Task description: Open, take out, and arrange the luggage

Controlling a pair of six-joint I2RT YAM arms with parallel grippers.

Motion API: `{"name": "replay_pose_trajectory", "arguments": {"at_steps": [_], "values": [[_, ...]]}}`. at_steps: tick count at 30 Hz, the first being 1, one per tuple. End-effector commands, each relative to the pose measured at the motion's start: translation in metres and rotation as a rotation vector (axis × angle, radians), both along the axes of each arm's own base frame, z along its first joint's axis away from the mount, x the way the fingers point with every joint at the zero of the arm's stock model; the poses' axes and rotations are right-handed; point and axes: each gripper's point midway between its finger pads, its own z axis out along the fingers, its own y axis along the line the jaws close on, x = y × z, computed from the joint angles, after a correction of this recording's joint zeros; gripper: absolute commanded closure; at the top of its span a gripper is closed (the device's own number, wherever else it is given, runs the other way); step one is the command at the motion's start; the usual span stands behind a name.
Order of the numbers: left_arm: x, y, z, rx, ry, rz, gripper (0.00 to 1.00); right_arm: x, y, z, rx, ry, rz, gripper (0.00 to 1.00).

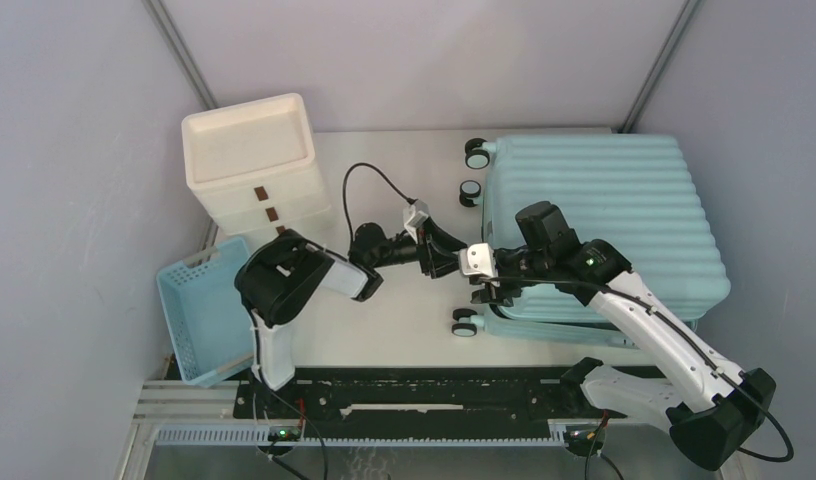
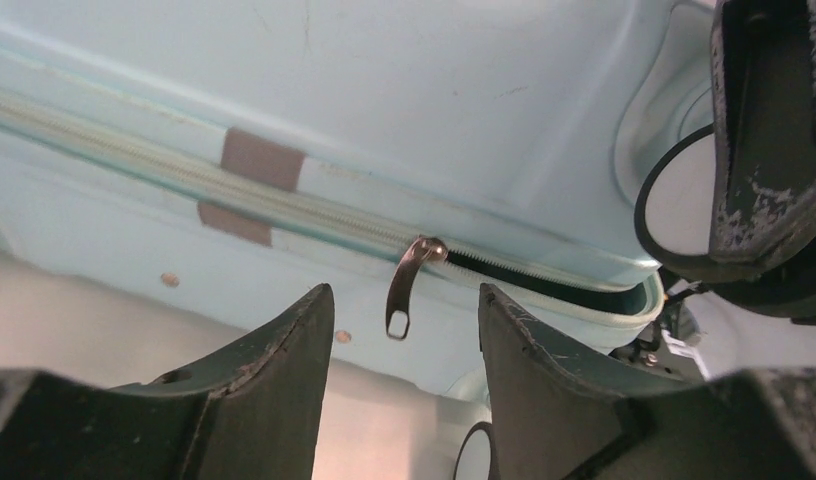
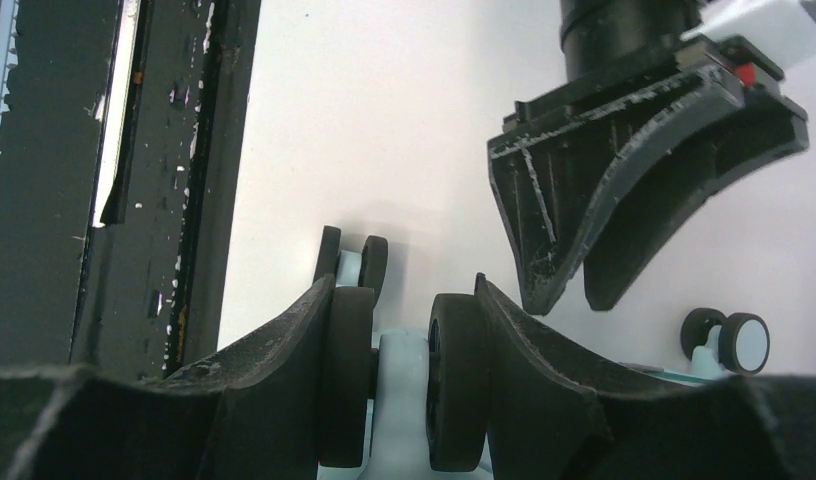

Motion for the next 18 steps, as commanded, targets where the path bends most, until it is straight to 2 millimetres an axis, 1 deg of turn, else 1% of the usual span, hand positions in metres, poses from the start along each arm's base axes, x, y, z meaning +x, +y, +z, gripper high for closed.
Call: {"name": "replay_pose_trajectory", "arguments": {"at_steps": [1, 6, 9, 13, 18], "values": [[-0.011, -0.014, 0.024, -0.054, 0.007, -0.181, 0.40, 0.016, 0.005, 0.019, 0.053, -0.118, 0.024, 1.00], [-0.020, -0.026, 0.018, -0.036, 0.075, -0.323, 0.40, 0.014, 0.005, 0.018, 0.052, -0.109, 0.031, 1.00], [-0.020, -0.032, 0.013, -0.028, 0.101, -0.362, 0.40, 0.014, 0.005, 0.018, 0.053, -0.108, 0.034, 1.00], [-0.021, -0.034, 0.007, -0.014, 0.124, -0.395, 0.42, 0.013, 0.005, 0.017, 0.052, -0.107, 0.038, 1.00], [-0.025, -0.036, 0.001, 0.000, 0.149, -0.433, 0.49, 0.012, 0.006, 0.016, 0.051, -0.103, 0.043, 1.00]]}}
